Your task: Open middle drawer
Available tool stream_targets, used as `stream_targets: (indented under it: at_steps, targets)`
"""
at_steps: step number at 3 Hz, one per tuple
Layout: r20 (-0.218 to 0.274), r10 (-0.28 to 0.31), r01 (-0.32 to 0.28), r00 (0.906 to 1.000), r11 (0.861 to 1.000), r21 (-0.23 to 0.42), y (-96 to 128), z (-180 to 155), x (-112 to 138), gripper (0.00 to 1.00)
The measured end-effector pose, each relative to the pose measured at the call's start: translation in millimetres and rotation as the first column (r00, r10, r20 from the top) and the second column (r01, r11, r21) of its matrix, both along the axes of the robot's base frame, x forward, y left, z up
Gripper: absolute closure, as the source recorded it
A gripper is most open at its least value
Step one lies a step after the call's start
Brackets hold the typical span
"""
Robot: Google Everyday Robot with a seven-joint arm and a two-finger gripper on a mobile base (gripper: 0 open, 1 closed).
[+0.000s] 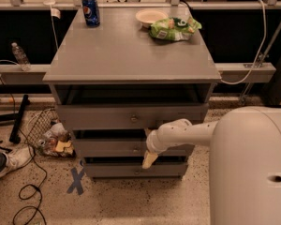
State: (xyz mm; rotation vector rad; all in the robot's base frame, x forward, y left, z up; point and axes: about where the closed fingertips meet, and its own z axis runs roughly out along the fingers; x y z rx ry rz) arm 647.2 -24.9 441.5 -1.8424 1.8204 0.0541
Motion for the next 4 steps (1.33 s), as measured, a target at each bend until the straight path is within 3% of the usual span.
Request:
stream_targets:
  at_steps: [1, 4]
  targets:
    - [-0.015, 0.033, -0.033, 0.9994, 0.999, -0.01, 13.3, -13.4, 13.8, 0.16]
    - [-0.039, 0.077, -0.078, 0.9962, 0.997, -0.003, 23.0, -25.2, 22.4, 0.87]
